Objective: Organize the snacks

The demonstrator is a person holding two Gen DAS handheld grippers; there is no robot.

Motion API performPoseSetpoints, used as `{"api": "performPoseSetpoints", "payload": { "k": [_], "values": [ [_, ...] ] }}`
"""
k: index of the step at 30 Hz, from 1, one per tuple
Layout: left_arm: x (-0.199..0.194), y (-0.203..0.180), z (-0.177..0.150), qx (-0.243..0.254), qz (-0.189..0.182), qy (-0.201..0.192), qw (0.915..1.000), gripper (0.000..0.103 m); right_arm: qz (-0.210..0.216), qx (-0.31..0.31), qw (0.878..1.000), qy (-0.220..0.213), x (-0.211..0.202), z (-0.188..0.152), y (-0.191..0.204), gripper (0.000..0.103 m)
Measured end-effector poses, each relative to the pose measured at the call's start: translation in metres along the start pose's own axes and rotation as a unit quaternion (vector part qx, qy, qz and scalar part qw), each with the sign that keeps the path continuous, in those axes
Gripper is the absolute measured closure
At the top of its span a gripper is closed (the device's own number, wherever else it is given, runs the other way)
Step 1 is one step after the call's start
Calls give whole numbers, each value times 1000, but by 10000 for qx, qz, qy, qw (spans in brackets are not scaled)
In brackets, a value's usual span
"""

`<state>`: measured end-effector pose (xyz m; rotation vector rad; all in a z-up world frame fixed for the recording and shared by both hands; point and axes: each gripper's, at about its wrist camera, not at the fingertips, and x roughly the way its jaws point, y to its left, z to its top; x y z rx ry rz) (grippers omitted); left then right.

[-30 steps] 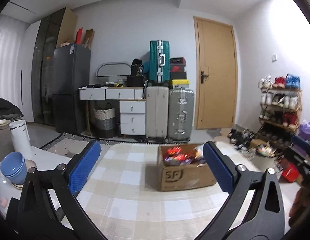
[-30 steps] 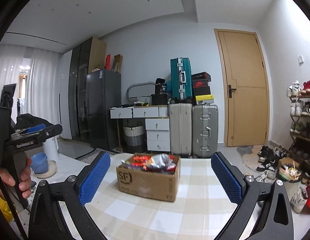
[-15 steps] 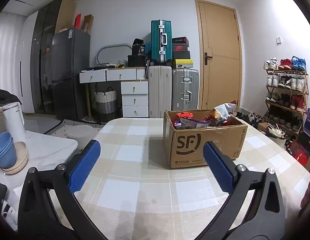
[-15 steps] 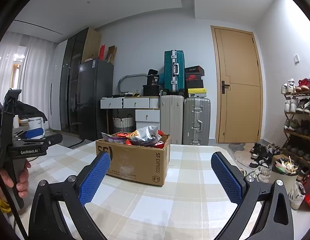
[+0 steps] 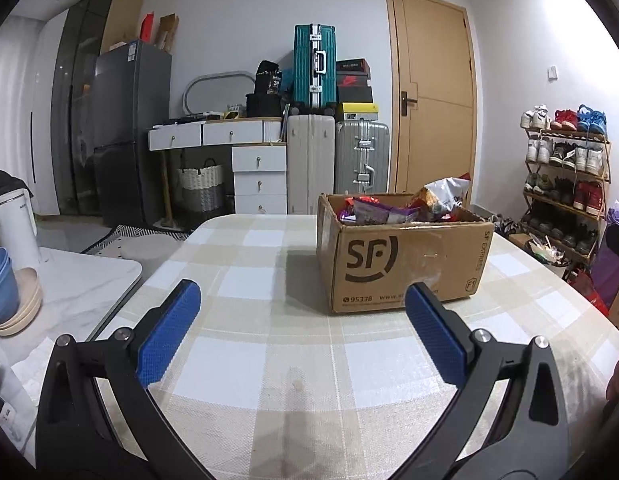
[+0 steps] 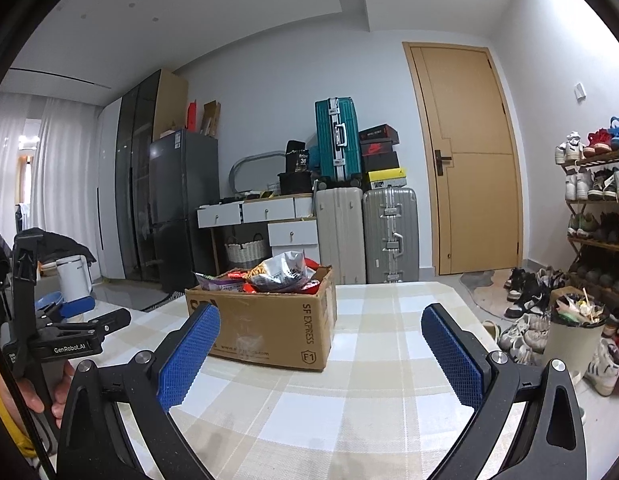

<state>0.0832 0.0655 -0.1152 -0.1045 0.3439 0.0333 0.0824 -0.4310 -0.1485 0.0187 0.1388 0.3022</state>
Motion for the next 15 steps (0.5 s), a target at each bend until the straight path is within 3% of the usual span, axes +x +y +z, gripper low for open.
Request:
{"api": "performPoseSetpoints", "payload": {
  "k": [15],
  "values": [
    [5,-1,-3,41,-9,-5,10000,1,18,-22,10000,-84,-7,-2,2,0]
  ]
}}
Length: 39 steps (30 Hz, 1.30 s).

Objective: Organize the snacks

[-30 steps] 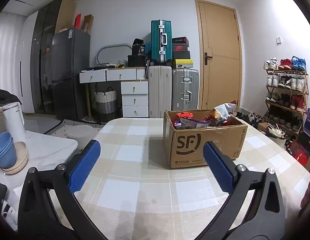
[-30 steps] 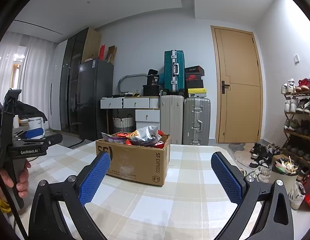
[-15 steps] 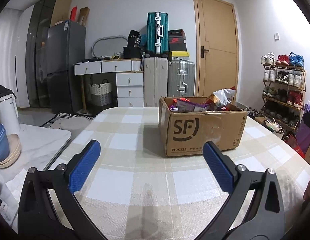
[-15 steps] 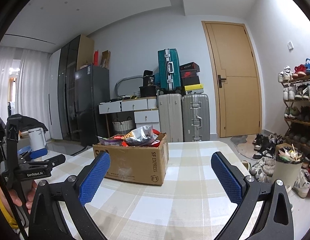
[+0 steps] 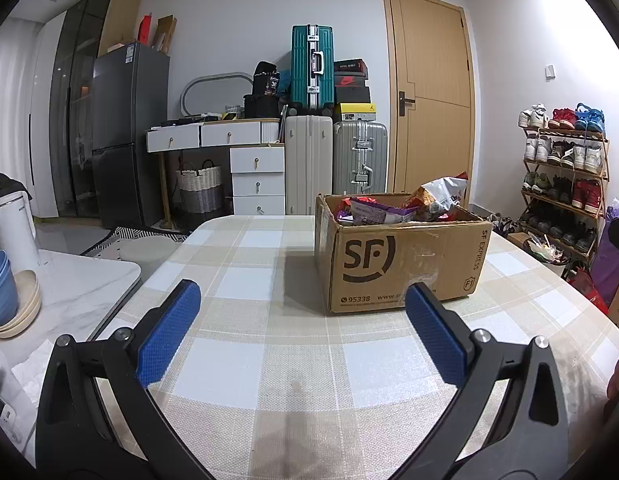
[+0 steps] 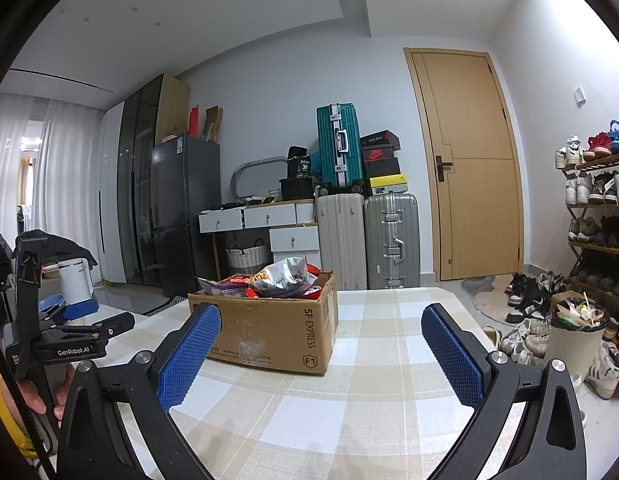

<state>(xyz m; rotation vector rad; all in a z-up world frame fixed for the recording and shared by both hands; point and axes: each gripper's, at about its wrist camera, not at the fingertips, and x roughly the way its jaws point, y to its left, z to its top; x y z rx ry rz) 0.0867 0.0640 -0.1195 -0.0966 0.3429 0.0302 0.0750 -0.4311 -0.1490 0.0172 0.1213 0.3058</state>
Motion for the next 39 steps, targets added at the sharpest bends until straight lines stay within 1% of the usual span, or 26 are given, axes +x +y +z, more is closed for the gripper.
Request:
{"api": "performPoseSetpoints", "payload": {
  "k": [1,4,7,9,13,14,22,24,37,39],
  "values": [
    [5,0,-2,-1,-1,1,10000,1,-7,-3,10000,0,0,0,0,0],
    [0,0,0,-2,-5,-1,10000,1,-2,-4,10000,-3,-1,1,1,0],
    [5,-1,-2,-4,-14,4,10000,1,-20,-12,10000,14,0,0,1,0],
    [-1,-1,-1,2,-18,-8,10000,1,-14,-16,10000,23,0,1,1,0],
    [3,-1,-3,1,-10,-8,10000,1,-14,-20,10000,21,0,1,2,0],
    [-1,-1,-1,-7,-11,-4,10000,1,-18,-22,10000,24,1,1,2,0],
    [6,-3,-5,-24,48,-12,10000,1,-12,-15,10000,19,0,1,2,0],
    [2,-2,-4,-31,53,-15,10000,1,-17,-15,10000,21,0,1,2,0],
    [3,-2,-4,-44,77,-17,10000,1,-16,-19,10000,22,0,1,2,0],
    [3,-2,-4,-57,135,-27,9999,1,-12,-18,10000,25,0,1,2,0]
  ]
}}
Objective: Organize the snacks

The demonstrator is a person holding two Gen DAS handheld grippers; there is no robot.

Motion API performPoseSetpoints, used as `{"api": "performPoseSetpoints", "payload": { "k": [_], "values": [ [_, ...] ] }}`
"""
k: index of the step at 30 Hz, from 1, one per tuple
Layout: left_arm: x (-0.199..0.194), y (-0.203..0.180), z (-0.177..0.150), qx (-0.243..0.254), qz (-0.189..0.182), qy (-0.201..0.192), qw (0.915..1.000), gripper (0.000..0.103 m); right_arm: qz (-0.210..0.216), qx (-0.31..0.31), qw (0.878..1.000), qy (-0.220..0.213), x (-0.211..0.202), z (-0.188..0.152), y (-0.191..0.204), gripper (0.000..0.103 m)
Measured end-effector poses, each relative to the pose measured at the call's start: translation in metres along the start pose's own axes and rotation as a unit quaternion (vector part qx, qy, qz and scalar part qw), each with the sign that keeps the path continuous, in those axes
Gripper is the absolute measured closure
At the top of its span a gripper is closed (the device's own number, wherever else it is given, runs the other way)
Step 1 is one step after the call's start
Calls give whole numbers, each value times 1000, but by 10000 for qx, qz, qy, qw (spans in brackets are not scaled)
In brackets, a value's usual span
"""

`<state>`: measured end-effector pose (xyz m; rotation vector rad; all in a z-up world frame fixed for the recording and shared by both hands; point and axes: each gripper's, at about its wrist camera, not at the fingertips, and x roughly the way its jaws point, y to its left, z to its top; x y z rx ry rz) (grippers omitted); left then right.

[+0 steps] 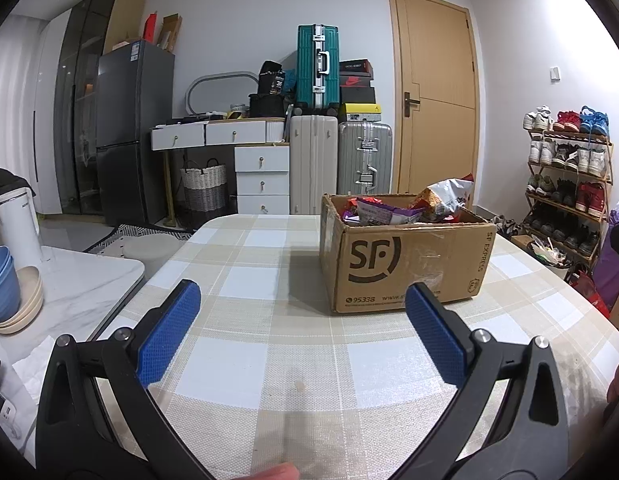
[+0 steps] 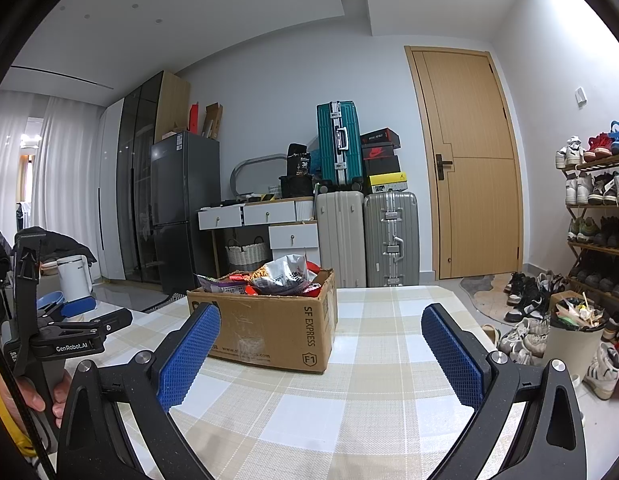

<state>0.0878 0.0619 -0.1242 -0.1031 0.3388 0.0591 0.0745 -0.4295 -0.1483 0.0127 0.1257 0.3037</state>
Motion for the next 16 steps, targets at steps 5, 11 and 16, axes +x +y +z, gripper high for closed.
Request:
{"api": "performPoseSetpoints", "payload": {
  "k": [5,11,16],
  "values": [
    [-2,0,1,-109,64,31,9999,1,-2,3,10000,3,0,0,0,0],
    [-4,-4,0,-18,9,-14,10000,1,-1,-3,10000,13,0,-1,1,0],
    [-8,-4,-1,-2,51,-35,10000,1,8,8,10000,11,1,-2,0,0]
  ]
}}
